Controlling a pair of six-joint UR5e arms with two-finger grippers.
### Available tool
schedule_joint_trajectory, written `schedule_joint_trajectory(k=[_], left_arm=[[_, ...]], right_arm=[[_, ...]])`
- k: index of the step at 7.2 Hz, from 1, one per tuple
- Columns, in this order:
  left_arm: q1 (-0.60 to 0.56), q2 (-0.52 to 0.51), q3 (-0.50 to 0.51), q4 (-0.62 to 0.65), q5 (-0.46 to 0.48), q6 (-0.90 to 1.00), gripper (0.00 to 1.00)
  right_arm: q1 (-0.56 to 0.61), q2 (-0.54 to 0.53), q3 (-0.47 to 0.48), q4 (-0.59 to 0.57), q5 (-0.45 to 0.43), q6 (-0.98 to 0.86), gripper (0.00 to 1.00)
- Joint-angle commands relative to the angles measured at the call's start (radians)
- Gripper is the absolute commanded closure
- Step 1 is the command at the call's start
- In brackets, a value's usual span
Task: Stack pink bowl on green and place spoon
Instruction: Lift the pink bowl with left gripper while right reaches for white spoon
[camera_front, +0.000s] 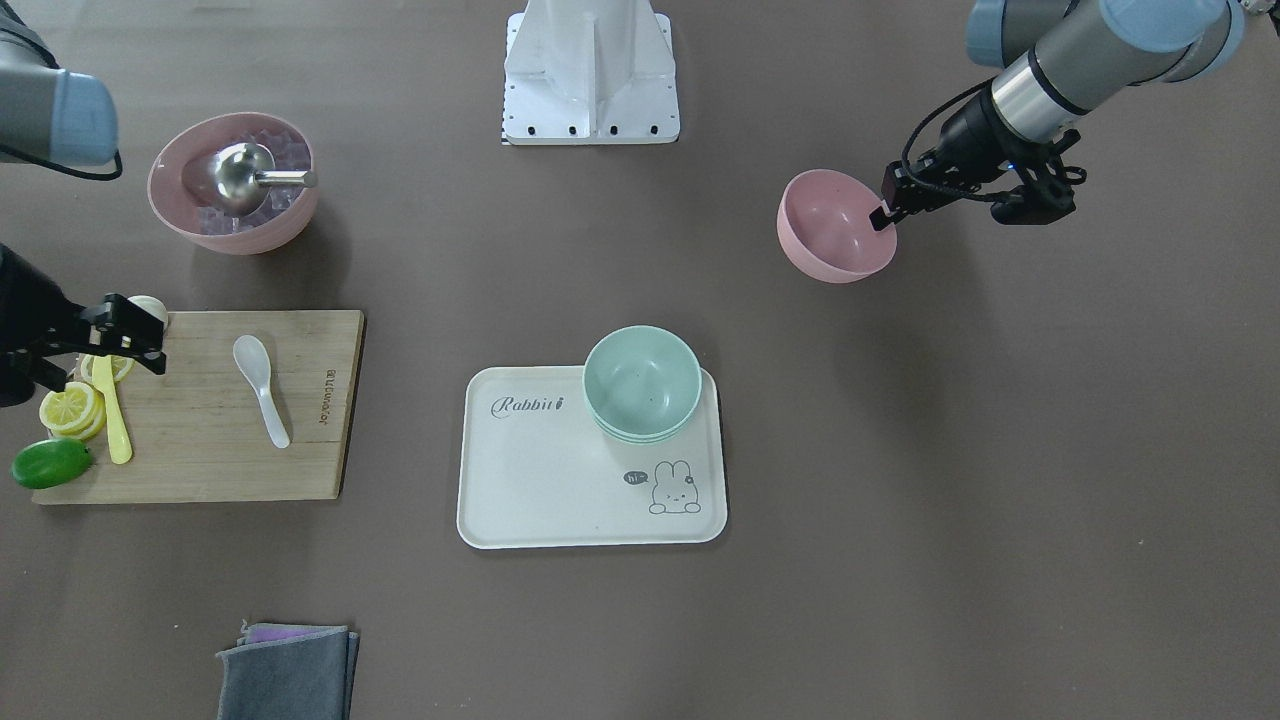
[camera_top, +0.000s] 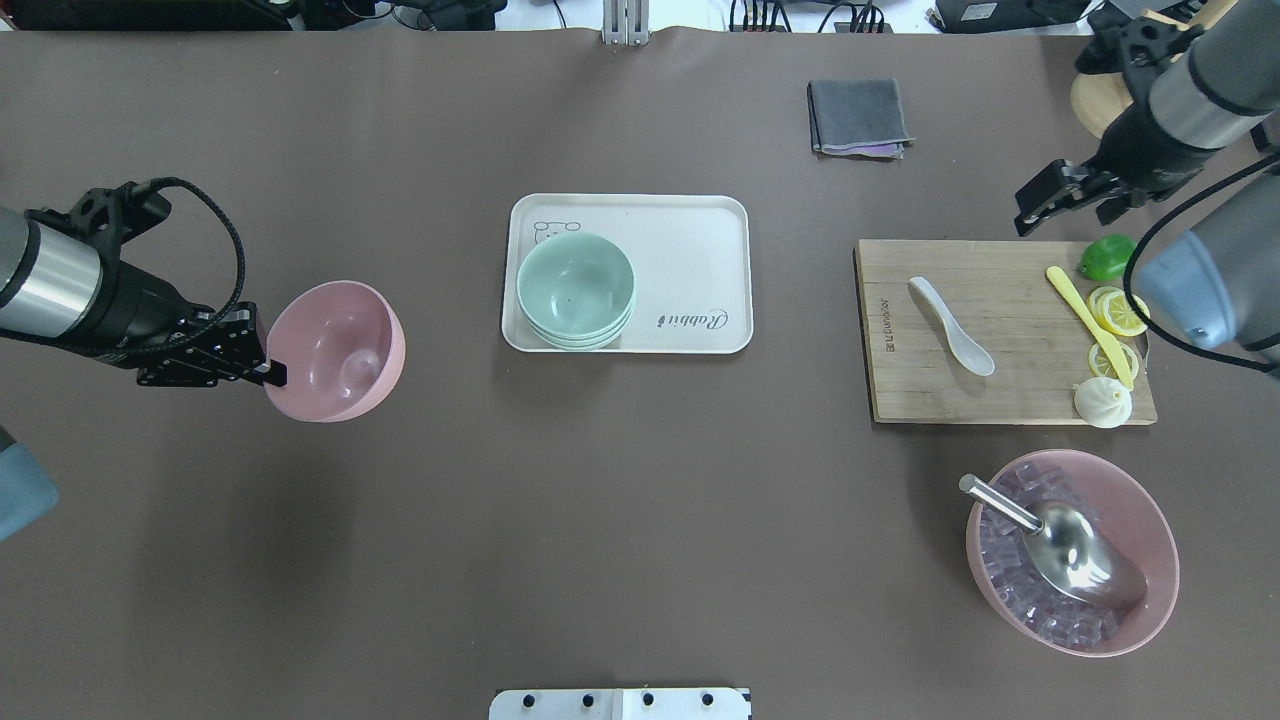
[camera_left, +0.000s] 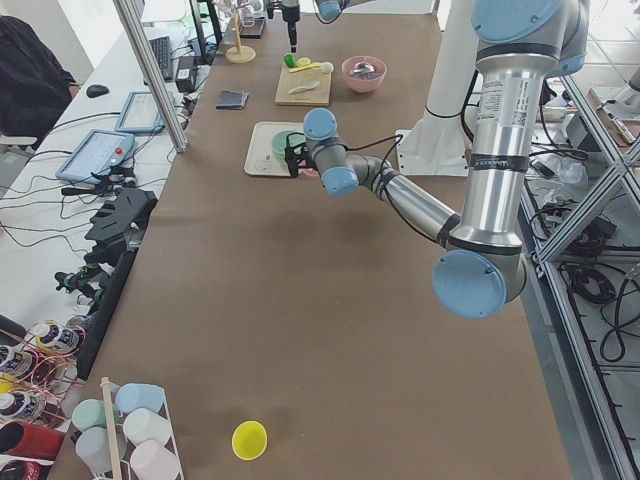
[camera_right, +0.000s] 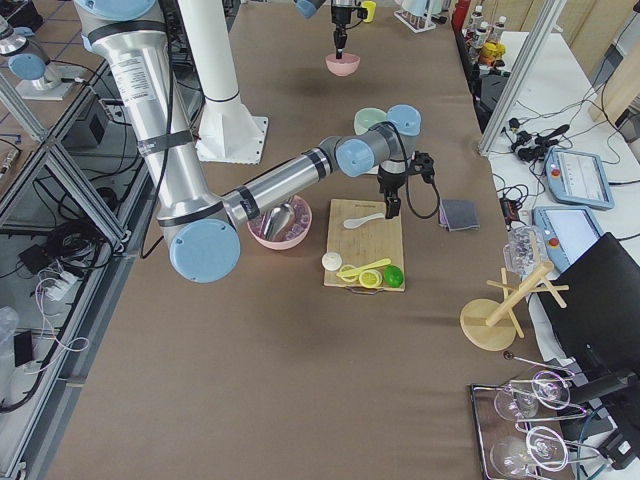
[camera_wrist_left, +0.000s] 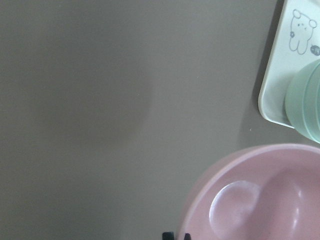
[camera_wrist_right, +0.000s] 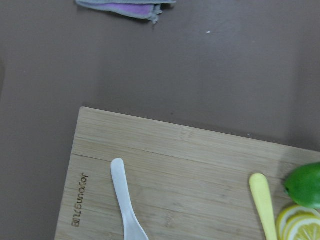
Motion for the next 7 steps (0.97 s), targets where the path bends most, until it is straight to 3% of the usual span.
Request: schedule_joint_trajectory(k=[1, 4, 6, 7], left_arm=[[-0.006, -0.085, 0.042, 0.049, 0.002, 0.002, 1.00], [-0.006, -0.113, 0.063, 0.055, 0.002, 0.002, 1.00], [-0.006, -0.126, 0.070, 0.055, 0.002, 0.002, 1.00], [-0.006, -0.130, 0.072, 0.055, 0.002, 0.002, 1.00]], right_arm=[[-0.084, -0.002, -0.110, 0.209, -0.064, -0.005, 0.00], [-0.186, 0.015, -0.154, 0.255, -0.084, -0.001, 0.05], [-0.205, 0.019, -0.178, 0.245, -0.098, -0.001, 0.20], [-0.205, 0.018, -0.185, 0.245, -0.096, -0.004, 0.23]])
